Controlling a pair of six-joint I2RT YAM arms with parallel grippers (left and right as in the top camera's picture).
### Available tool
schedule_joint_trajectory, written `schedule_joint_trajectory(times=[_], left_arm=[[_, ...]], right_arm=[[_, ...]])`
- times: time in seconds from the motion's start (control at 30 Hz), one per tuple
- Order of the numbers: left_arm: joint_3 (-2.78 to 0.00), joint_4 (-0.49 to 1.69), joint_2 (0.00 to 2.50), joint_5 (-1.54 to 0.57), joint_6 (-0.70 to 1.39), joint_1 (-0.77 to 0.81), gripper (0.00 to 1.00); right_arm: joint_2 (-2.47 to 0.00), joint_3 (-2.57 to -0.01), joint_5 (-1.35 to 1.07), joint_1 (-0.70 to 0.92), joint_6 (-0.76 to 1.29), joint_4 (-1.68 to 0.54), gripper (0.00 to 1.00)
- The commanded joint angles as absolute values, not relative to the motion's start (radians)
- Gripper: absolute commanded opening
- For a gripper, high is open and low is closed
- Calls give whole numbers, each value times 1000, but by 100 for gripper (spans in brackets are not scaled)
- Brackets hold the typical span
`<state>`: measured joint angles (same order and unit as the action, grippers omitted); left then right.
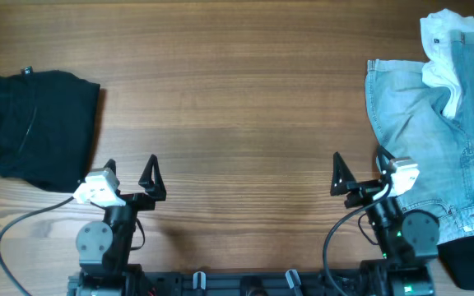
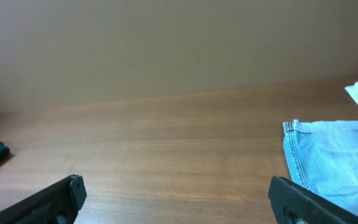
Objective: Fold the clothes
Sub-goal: 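Reach the right gripper to the denim waistband and grasp it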
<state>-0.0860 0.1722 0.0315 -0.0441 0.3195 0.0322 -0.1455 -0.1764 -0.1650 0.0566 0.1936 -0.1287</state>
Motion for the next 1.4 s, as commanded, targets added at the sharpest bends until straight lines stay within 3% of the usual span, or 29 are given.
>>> schedule_joint_trajectory(times=[0.0, 0.1, 0.23, 0.4, 0.5, 0.8, 0.83, 0.87, 0.9, 0.97, 1.0, 1.17, 1.27, 1.37], left_arm=[[-237, 258, 124, -78, 318, 26, 100], [-361, 321, 289, -78, 318, 26, 100], [-535, 447, 535, -78, 318, 26, 100], [-690, 566, 746, -78, 318, 26, 100], [-692, 571, 797, -79, 319, 26, 100], [-692, 571, 831, -79, 320, 26, 100], [-692, 571, 831, -79, 323, 26, 100], [-692, 572, 831, -79, 323, 26, 100], [-692, 573, 831, -79, 323, 26, 100], [-692, 573, 831, -79, 323, 26, 100], [-692, 573, 831, -79, 323, 26, 100], [-692, 573, 831, -79, 323, 26, 100], [-692, 573, 831, -79, 323, 26, 100], [-692, 573, 831, -79, 323, 26, 100]], right_arm=[[-284, -342, -96, 59, 208, -219, 100], [-488, -524, -97, 59, 203, -360, 100], [-782, -748, -74, 58, 44, -575, 100], [-995, -845, -41, 58, 1, -614, 100], [-1127, -843, 268, 58, 137, -648, 97], [-1716, -843, 524, 56, 274, -610, 93], [-1752, -843, 524, 52, 275, -609, 86], [-1781, -843, 524, 44, 294, -612, 73], [-1795, -843, 524, 34, 304, -615, 58], [-1790, -843, 524, 9, 347, -629, 15], [-1781, -844, 521, -1, 352, -633, 7], [-1632, -883, 477, -15, 326, -660, 4], [-1451, -1012, 193, -14, 141, -685, 4], [-1302, -1121, -128, -8, 91, -704, 4]])
